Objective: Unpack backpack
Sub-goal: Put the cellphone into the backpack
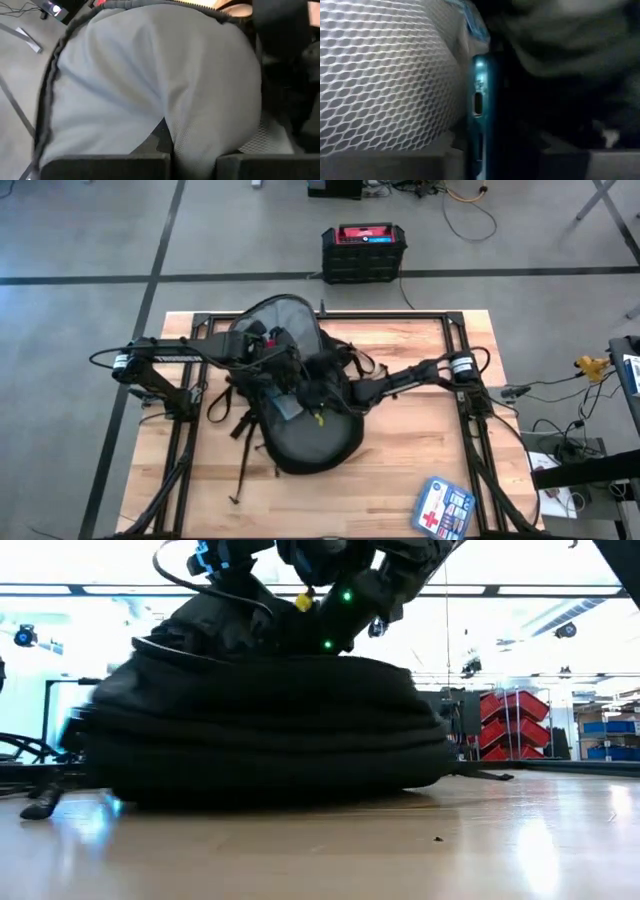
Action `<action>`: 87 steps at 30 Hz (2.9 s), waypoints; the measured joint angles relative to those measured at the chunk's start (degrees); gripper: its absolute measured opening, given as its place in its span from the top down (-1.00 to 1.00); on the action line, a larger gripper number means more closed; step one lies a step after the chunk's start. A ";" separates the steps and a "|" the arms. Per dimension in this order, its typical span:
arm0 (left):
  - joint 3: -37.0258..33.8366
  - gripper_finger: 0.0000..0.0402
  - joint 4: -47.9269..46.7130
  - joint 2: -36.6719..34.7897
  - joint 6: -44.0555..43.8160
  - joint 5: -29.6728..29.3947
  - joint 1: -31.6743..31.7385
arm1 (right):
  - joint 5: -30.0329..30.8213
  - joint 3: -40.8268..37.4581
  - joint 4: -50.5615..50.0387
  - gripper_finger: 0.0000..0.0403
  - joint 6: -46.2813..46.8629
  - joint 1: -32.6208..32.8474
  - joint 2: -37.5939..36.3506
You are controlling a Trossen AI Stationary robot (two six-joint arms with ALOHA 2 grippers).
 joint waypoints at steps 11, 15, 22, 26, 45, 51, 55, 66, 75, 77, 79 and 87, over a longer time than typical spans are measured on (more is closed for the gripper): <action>-8.44 1.00 2.45 -0.20 -1.38 -0.25 0.43 | -14.43 0.00 -22.21 -0.49 20.54 5.78 -11.94; -12.12 1.00 5.70 -0.19 -1.44 -0.13 0.45 | -15.07 0.00 -25.67 -0.65 19.71 9.25 -16.98; -17.84 0.86 6.23 -0.90 -2.12 0.27 -0.15 | -17.74 0.02 -45.35 -0.64 30.58 19.73 -26.18; -20.52 0.72 6.23 -2.44 -2.16 1.35 -0.96 | -23.06 -0.02 -59.55 -0.58 47.73 27.24 -28.33; -28.93 -0.14 41.38 -20.86 3.25 11.46 -19.71 | -45.13 -9.00 -60.39 -0.09 104.04 60.41 -28.29; -35.15 -0.16 63.15 -19.49 9.19 13.19 -22.40 | -46.93 -15.28 -49.47 0.49 109.83 63.43 -28.27; -36.98 -0.12 70.32 -14.55 12.55 15.45 -22.91 | -49.90 -20.37 -42.59 0.91 112.57 63.92 -28.27; -28.76 0.06 72.59 5.26 15.42 16.35 -22.93 | -51.51 -27.48 -39.29 0.99 110.42 62.22 -28.27; -19.06 0.18 71.51 16.34 19.36 18.61 -22.91 | -49.73 -29.36 -39.05 1.00 95.07 52.76 -28.45; -17.48 0.20 71.59 18.12 19.47 19.89 -22.91 | -47.34 -28.93 -39.30 1.00 89.42 49.44 -28.42; -16.40 0.23 71.53 19.79 19.58 20.97 -22.89 | -46.18 -28.37 -39.28 1.00 84.23 46.27 -28.40; -15.82 0.33 71.35 26.44 18.97 21.56 -21.73 | -32.50 -19.85 -46.41 1.00 68.30 44.99 -28.16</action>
